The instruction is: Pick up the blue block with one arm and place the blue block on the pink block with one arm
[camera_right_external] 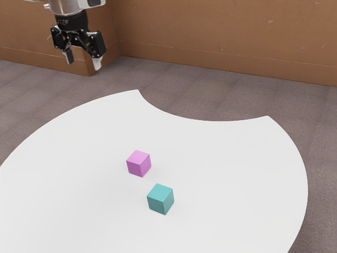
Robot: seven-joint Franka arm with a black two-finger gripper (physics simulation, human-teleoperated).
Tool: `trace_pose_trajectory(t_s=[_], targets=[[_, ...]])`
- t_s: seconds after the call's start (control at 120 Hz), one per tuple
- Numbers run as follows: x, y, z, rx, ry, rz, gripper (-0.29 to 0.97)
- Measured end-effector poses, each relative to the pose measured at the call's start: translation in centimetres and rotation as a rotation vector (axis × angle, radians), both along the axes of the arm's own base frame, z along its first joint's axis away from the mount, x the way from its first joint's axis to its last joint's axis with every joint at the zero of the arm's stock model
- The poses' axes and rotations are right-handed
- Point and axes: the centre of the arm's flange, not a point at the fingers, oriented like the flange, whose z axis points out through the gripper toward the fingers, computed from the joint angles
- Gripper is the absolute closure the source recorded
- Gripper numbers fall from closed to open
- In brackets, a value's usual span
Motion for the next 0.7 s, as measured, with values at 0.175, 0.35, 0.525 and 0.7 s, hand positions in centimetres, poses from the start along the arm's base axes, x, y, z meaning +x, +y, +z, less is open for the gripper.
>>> trace_pose_trajectory(t_s=[0.175,0.35,0.525,0.7], targets=[[-0.2,-0.1,-0.1,0.007,0.018,0.022,0.0],[-1.7,-0.3,6.0,0.006,-0.086,0.039,0.0],[-2.1,-1.2,7.8,0.0,-0.088,0.037,0.0],[-1.7,-9.2,5.6,-0.008,-0.024,-0.105,0.0]])
